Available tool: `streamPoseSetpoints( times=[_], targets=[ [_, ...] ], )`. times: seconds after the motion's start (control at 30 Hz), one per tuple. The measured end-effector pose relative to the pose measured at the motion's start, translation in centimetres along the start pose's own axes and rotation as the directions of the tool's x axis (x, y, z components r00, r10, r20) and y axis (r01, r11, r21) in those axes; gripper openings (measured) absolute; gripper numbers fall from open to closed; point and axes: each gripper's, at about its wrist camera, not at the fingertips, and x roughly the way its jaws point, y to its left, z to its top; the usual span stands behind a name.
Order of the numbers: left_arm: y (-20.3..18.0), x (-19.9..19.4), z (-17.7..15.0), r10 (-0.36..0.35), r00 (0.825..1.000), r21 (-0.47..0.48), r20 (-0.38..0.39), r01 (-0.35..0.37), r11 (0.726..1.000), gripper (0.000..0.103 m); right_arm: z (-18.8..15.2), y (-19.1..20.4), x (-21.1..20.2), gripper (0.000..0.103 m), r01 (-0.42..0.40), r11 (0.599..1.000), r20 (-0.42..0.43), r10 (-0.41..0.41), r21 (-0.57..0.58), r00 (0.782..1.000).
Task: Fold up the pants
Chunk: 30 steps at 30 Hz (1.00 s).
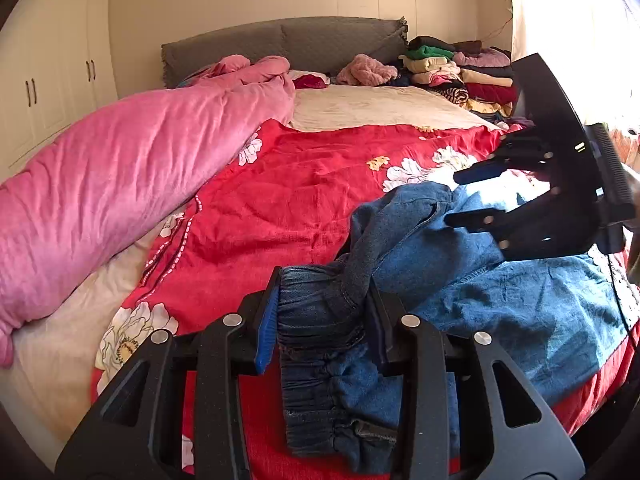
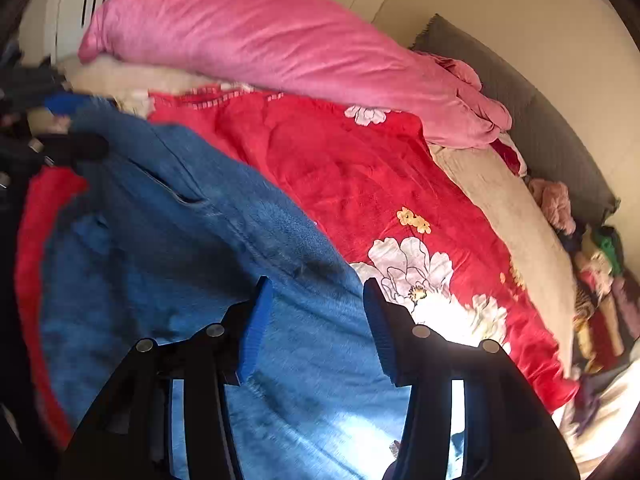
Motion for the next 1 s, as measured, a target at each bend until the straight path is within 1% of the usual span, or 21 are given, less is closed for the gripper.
streamPoseSetpoints(
  times=[0.03, 0.07, 0.17, 0.27, 0.37, 0.43, 0.47, 0.53, 0.6, 0.7, 0.77, 0.83, 0.9, 1.0],
  targets=[
    [0.0, 0.1, 0.0, 0.005, 1.000, 0.003, -0.002, -0.005, 1.000, 0.029, 0.0, -0.2, 0.5, 0.013, -0.013, 1.000, -0.014, 0.013, 0.016, 1.000],
    [0.1, 0.1, 0.0, 0.008, 1.000, 0.005, -0.003, -0.008, 1.000, 0.029, 0.0, -0.4, 0.5, 0.002, -0.044, 0.998, -0.015, 0.045, 0.048, 0.999],
    [0.1, 0.5, 0.1, 0.042, 0.999, 0.021, -0.003, -0.042, 0.999, 0.030, -0.5, -1.3, -1.4, 0.002, -0.057, 0.989, 0.056, 0.049, 0.137, 0.997],
    [0.5, 0.8, 0.4, 0.066, 0.998, 0.032, 0.003, -0.066, 0.997, 0.033, -1.9, -2.1, -4.8, 0.002, -0.120, 0.964, 0.148, 0.086, 0.239, 0.985],
    [0.8, 0.5, 0.7, 0.089, 0.996, 0.041, 0.028, -0.090, 0.995, 0.034, -3.1, -1.9, -8.1, 0.002, -0.168, 0.943, 0.214, 0.108, 0.287, 0.971],
    [1.1, 0.1, 0.6, 0.077, 0.996, 0.038, 0.036, -0.079, 0.996, 0.035, -4.1, -1.1, -10.1, 0.002, -0.235, 0.924, 0.256, 0.159, 0.302, 0.953],
    [1.1, -0.2, 0.4, 0.072, 0.997, 0.041, 0.036, -0.074, 0.996, 0.036, -4.4, -0.7, -10.7, 0.002, -0.250, 0.921, 0.265, 0.172, 0.299, 0.949],
    [1.0, -0.7, -0.1, 0.068, 0.997, 0.055, 0.031, -0.070, 0.996, 0.036, -5.2, 1.4, -11.9, 0.002, -0.270, 0.923, 0.262, 0.198, 0.276, 0.945],
    [0.9, -0.7, -0.8, 0.064, 0.998, 0.060, 0.009, -0.064, 0.996, 0.036, -6.0, 3.6, -12.5, 0.002, -0.292, 0.920, 0.253, 0.227, 0.262, 0.941],
    [1.0, -0.5, -2.2, 0.075, 0.996, 0.074, -0.046, -0.072, 0.995, 0.036, -7.0, 7.4, -12.3, 0.002, -0.339, 0.910, 0.225, 0.288, 0.239, 0.931],
    [1.2, -0.3, -3.1, 0.077, 0.994, 0.069, -0.083, -0.071, 0.995, 0.036, -7.6, 9.4, -11.9, 0.002, -0.356, 0.905, 0.216, 0.309, 0.233, 0.926],
    [1.5, -0.3, -3.8, 0.073, 0.991, 0.064, -0.109, -0.066, 0.996, 0.036, -8.2, 10.8, -10.6, 0.002, -0.378, 0.888, 0.189, 0.336, 0.263, 0.923],
    [1.7, -0.2, -4.8, 0.073, 0.986, 0.061, -0.147, -0.065, 0.996, 0.038, -8.6, 11.7, -9.6, 0.002, -0.379, 0.883, 0.168, 0.344, 0.277, 0.924],
    [2.6, -0.1, -6.0, 0.049, 0.977, 0.027, -0.207, -0.044, 0.999, 0.041, -8.8, 12.3, -9.4, 0.002, -0.383, 0.880, 0.159, 0.351, 0.280, 0.923]
  ],
)
